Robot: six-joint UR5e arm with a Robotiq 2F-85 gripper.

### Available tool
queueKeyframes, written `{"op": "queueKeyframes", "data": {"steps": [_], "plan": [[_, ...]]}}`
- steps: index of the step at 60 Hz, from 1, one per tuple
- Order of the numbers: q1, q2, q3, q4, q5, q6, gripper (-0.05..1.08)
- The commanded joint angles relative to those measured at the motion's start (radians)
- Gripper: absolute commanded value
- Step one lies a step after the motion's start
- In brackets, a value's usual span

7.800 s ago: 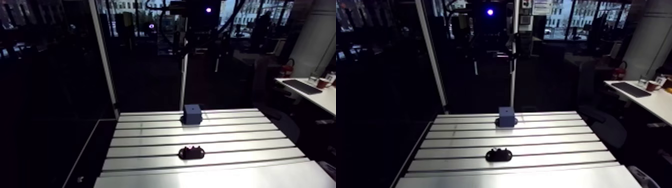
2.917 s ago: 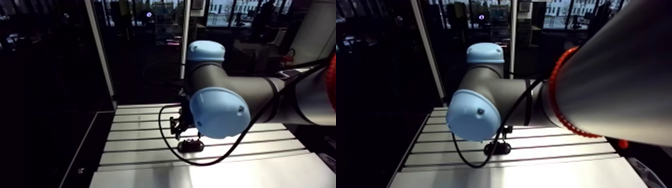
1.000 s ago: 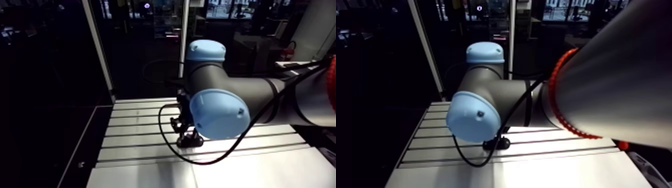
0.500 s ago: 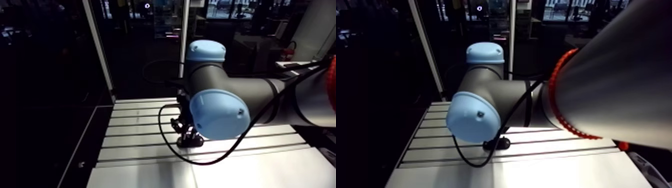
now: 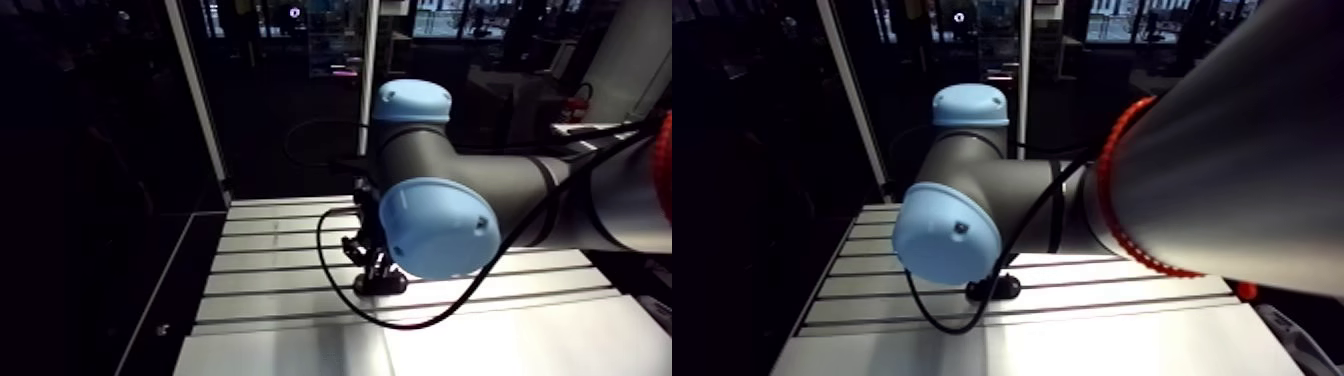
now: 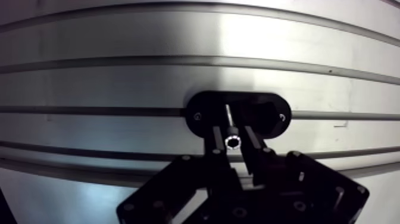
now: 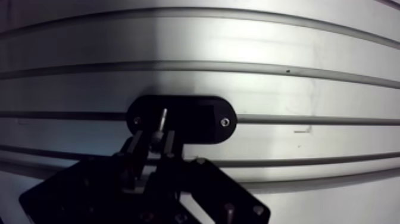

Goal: Pick up the M10 bolt and insert it into the hole until fully seated.

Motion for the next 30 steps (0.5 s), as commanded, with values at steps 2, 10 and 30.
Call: {"op": "queueKeyframes", "data": {"steps": [2,10,30], "plan": [[0.000,0.000,0.000,0.000,0.000,-0.001,0.74],[0.000,0.000,0.000,0.000,0.000,-0.001,0.75],[0.000,-0.009,-0.016,0.004,0.009,-0.003,0.86]]}}
